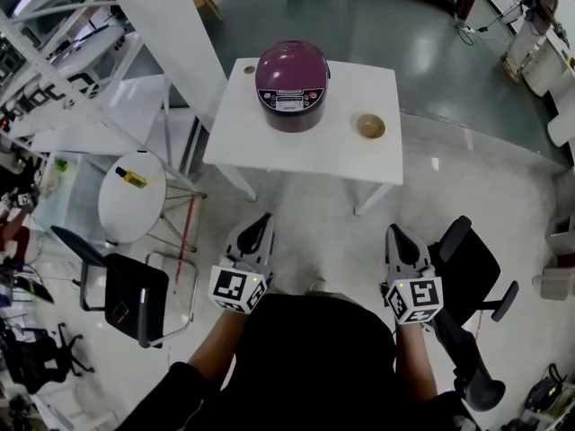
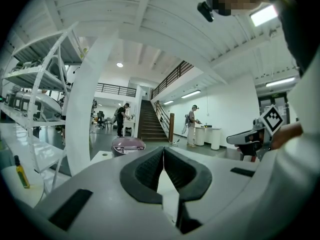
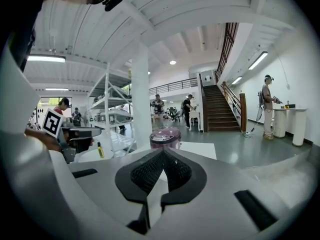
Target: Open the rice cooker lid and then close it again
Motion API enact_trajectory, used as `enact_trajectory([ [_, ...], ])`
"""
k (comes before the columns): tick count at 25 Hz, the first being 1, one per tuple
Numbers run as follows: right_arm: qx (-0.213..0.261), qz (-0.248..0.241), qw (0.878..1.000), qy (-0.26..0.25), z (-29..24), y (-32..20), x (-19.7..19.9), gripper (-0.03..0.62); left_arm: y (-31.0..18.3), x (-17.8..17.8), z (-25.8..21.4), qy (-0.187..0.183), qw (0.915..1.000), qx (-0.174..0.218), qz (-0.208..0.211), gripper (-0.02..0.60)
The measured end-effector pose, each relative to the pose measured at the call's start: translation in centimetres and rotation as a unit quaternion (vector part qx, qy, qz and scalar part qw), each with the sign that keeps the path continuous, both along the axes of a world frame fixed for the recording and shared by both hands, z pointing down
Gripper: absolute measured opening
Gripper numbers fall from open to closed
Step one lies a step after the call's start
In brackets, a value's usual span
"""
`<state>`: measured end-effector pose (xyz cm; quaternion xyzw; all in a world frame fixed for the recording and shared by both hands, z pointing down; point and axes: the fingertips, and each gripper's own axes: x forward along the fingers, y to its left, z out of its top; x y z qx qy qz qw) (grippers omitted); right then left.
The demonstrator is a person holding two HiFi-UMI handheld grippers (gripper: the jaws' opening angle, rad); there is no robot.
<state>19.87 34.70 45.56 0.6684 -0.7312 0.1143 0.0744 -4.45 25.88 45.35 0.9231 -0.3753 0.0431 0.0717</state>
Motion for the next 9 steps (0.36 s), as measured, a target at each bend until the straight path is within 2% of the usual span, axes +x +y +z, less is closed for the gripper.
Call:
enact_trajectory([
  [9,0.008,-0.030,1.000,0.004,-0.24,0.38,0.05,-0.002,0.83,0.93,-0.02,-0.004,1.0000,-0.001,-0.007,0.005],
])
